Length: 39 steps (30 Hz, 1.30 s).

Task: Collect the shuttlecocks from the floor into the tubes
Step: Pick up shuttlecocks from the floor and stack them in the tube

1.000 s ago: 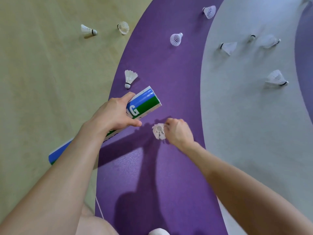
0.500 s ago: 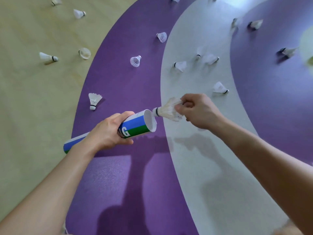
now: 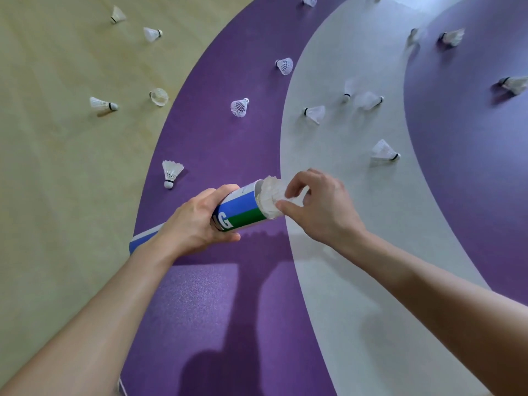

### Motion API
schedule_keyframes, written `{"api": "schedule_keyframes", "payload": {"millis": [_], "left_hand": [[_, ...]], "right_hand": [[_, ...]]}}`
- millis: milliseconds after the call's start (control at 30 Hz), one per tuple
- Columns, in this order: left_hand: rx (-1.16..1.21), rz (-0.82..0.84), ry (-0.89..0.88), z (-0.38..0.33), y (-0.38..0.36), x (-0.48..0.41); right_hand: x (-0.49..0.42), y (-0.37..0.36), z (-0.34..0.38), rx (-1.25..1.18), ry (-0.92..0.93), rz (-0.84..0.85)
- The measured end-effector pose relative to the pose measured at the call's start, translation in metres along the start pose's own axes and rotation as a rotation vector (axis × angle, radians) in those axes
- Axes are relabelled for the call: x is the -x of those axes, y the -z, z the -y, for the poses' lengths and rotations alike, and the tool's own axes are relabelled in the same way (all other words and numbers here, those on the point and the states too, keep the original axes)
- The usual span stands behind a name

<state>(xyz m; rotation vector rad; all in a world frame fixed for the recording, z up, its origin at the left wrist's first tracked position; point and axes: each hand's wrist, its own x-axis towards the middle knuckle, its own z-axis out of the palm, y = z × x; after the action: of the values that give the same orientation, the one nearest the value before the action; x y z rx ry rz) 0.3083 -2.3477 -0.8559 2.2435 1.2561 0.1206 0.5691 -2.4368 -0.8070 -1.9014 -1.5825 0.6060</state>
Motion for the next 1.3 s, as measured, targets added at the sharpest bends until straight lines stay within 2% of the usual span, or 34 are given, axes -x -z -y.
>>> {"api": "schedule_keyframes", "payload": {"millis": [133,300,433,533,667,767,833,900,1000,1133,1233,1300], "left_hand": [[0.014,0.013,-0.008,-0.007,-0.004,-0.005],[-0.030,0.026,-0.014,-0.012,-0.008,-0.004],[-0.018,0.013,-0.019,-0.011,-0.007,0.001],[-0.033,0.018,-0.038,-0.018,-0.009,0.001],[-0.021,0.041,-0.078,-0.027,-0.013,-0.001],[-0.039,0.051,-0.052,-0.027,-0.013,-0.004],[-0.061,0.042,0.015,-0.023,-0.010,-0.005],[-0.122,0.023,0.088,-0.016,-0.004,-0.007],[-0.212,-0.009,0.159,0.000,0.001,-0.006],[-0.172,-0.007,0.215,0.013,0.002,-0.005],[-0.130,0.001,0.206,0.015,0.002,-0.006],[-0.114,0.003,0.197,0.016,0.003,-0.007]], "right_hand": [[0.008,0.011,0.004,-0.074,0.027,0.273],[0.008,0.017,0.004,-0.043,0.018,0.558],[0.006,0.023,0.006,-0.075,-0.001,0.650],[0.007,0.018,0.011,-0.010,0.033,0.731],[0.010,0.007,0.010,0.080,-0.007,0.782],[0.008,0.009,0.005,0.039,-0.005,0.786],[0.003,0.014,-0.002,-0.005,-0.025,0.691],[-0.004,0.019,-0.008,-0.100,-0.120,0.548],[-0.015,0.019,-0.021,-0.405,-0.468,0.433],[-0.021,0.005,-0.042,-0.679,-0.887,0.440],[-0.018,-0.003,-0.045,-0.930,-1.086,0.490],[-0.015,-0.008,-0.046,-1.021,-1.152,0.546]]}}
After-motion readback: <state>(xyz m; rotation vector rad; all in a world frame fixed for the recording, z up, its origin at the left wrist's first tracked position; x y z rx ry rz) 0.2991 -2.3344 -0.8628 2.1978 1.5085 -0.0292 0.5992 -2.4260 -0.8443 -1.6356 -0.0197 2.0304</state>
